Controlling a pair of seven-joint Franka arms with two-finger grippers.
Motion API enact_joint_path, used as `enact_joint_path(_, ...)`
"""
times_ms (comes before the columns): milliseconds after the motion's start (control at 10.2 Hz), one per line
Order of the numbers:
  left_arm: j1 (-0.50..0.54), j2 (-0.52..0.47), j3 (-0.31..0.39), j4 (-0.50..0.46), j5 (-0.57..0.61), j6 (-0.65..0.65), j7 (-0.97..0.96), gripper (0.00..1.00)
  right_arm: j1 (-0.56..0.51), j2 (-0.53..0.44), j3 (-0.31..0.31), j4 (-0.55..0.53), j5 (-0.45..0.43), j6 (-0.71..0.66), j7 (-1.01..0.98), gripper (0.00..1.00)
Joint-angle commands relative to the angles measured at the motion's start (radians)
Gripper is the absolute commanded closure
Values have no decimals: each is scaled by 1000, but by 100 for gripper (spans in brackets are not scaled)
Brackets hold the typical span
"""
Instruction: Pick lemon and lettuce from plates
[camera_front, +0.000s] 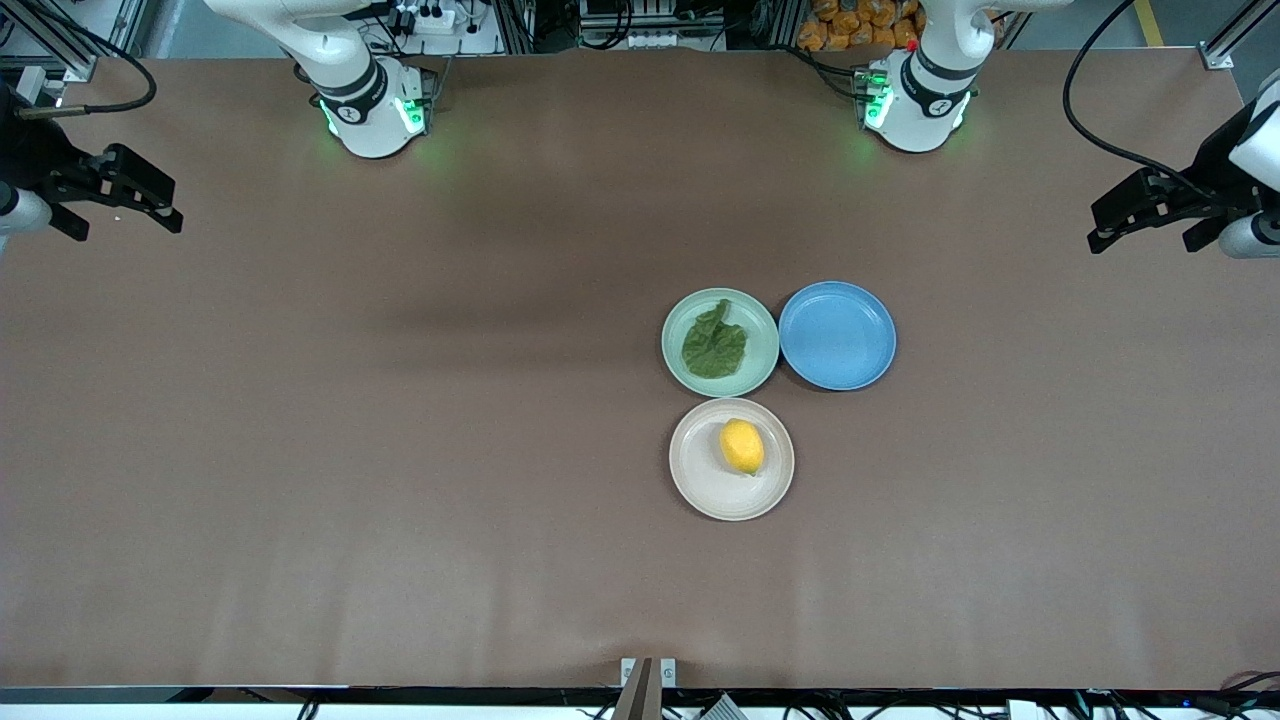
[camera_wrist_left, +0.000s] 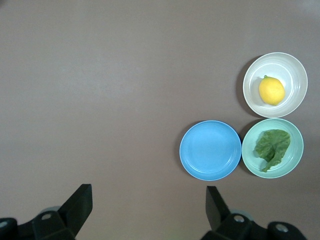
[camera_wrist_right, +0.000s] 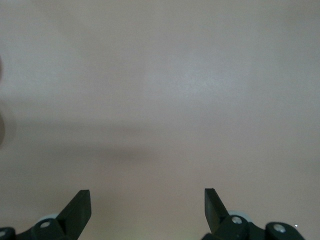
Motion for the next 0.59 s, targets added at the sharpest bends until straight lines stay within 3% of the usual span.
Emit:
enact_joint_path(0, 10, -11, -6, 16, -10, -21, 34, 0, 6, -9, -1, -12, -3, 14, -10, 0)
enact_joint_path(492, 0, 0, 0, 16, -13, -21, 32, 0, 6, 5, -1, -15, -1, 61, -6, 0)
